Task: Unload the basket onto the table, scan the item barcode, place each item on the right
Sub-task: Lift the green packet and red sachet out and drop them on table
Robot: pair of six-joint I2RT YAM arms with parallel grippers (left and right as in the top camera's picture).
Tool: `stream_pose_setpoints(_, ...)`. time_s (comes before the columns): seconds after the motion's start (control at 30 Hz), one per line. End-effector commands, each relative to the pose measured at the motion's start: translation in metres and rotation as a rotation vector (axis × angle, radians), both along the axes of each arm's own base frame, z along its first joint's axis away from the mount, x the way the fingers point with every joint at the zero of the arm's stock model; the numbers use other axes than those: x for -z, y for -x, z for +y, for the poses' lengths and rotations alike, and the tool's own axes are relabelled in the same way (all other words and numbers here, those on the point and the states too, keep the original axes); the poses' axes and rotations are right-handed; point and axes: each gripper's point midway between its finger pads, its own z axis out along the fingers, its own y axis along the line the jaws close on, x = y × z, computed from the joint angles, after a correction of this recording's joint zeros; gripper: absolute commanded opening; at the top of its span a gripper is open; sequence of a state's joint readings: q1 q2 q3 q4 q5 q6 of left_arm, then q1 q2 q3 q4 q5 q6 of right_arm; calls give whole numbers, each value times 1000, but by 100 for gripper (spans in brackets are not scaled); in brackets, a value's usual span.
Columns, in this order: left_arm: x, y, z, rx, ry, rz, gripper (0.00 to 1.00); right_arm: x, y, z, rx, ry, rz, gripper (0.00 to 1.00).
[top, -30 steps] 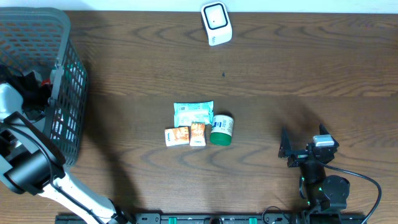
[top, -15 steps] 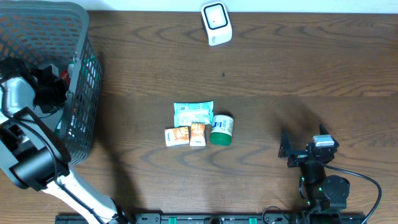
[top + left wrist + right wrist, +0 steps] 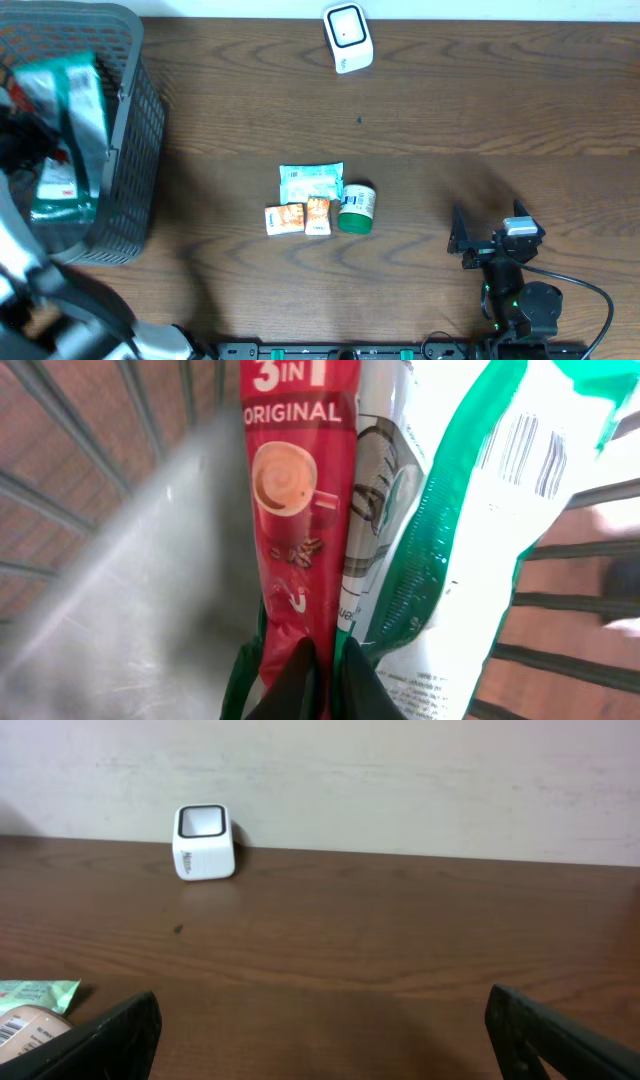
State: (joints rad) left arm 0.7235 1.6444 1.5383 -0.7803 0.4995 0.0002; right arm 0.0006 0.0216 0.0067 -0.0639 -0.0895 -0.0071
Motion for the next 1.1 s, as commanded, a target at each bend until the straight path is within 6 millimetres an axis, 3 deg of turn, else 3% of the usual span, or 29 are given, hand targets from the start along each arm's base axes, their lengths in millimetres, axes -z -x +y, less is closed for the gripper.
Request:
stream_pose_setpoints(0.0, -74, 9, -24, -33, -39, -160, 7, 1, 0, -2, 9, -13, 4, 99)
stream_pose_setpoints(0.13, -147, 31, -56, -9, -158, -333, 7, 1, 0, -2, 9, -13, 4, 99)
stream_pose_setpoints(0.27, -210, 66, -104, 16, -221, -505, 7, 1, 0, -2, 9, -13, 4, 99)
stream_pose_setpoints(0.4, -218, 92, -160, 112, -168, -527, 7, 1, 0, -2, 9, -13, 5, 99)
stream_pose_setpoints(0.57, -182, 109, -212, 258, -63, -407, 7, 1, 0, -2, 9, -13, 4, 99)
stream_pose_setpoints(0.6, -162, 109, -220, 282, -44, -338, 7, 1, 0, -2, 9, -13, 4, 99)
stream_pose_setpoints(0.9, -38, 96, -266, 416, 92, -28, 7, 1, 0, -2, 9, -13, 4, 99)
stream_pose_setpoints(1.07, 21, 84, -297, 463, 132, 65, 7, 1, 0, -2, 9, -13, 4, 99)
